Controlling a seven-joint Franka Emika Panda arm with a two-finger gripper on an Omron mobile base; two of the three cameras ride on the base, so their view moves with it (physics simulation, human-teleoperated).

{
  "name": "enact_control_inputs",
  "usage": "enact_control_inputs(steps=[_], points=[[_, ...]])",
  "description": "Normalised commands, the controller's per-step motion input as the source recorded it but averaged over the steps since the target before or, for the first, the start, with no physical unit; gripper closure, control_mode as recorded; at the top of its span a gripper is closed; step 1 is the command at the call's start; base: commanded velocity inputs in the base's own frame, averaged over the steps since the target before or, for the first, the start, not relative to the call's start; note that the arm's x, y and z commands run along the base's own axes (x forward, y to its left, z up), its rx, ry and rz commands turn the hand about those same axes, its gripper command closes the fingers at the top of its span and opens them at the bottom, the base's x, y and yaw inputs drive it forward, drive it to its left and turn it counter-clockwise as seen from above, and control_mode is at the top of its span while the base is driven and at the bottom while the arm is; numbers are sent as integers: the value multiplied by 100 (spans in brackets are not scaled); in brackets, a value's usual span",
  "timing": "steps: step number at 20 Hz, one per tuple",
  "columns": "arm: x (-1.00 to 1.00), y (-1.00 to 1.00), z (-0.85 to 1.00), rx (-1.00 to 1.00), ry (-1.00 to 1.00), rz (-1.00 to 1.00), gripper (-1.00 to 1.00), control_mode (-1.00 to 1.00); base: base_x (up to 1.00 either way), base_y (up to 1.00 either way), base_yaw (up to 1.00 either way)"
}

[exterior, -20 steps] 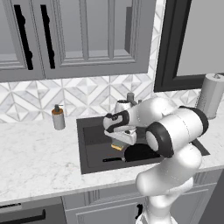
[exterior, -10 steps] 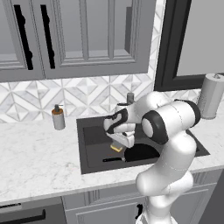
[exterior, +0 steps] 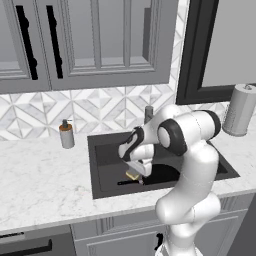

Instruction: Pick the pan and sponge and place them into the sink. Then turn on the water.

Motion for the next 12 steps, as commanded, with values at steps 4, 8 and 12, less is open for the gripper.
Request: enact_control_inputs(steps=[4, 8, 12], points=[[15, 0, -47, -2, 0, -5, 100, -100, 0, 0, 0], [22, 0, -45, -1, 0, -7, 100, -100, 0, 0, 0], [28, 0, -39, 0, 0, -8, 100, -100, 0, 0, 0]])
